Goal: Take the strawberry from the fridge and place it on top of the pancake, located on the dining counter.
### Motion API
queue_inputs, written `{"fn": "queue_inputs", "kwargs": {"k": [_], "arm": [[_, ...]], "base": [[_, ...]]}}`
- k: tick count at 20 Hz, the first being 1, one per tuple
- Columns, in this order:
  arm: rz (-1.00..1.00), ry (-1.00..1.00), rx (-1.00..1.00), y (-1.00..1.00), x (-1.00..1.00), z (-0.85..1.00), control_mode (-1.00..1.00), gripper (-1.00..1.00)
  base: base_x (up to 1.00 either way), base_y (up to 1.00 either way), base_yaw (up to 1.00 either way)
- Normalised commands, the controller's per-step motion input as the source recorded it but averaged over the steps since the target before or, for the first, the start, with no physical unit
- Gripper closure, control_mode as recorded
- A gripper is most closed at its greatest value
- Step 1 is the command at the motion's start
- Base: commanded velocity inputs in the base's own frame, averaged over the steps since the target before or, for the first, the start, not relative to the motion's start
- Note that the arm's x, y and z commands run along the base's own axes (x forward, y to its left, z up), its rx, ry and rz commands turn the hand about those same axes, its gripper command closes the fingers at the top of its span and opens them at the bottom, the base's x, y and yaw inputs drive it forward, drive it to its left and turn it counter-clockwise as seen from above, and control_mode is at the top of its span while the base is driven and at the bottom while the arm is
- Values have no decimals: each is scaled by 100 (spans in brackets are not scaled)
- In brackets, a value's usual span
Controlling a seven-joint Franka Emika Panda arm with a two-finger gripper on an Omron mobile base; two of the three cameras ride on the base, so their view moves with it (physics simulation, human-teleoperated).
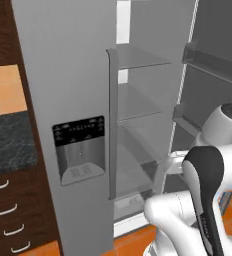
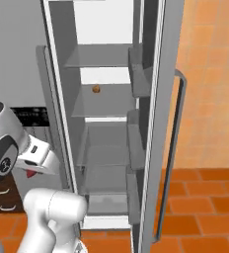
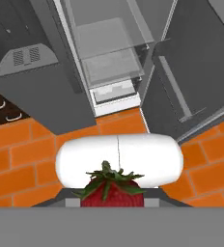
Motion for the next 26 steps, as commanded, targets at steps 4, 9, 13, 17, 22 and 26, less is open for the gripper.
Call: {"fn": "queue_inputs", "kwargs": {"k": [4,9,13,17,22,26], "arm": [[0,0,0,0,0,0,100,100],[0,0,0,0,0,0,100,100],[0,0,0,0,0,0,100,100],[0,0,0,0,0,0,100,100],[0,0,0,0,0,0,100,100],[0,0,0,0,0,0,100,100]], "base": [[-74,39,-64],[-22,0,-90],[0,0,-95],[-1,-15,-90],[0,-36,-88],[0,-42,-89]]}}
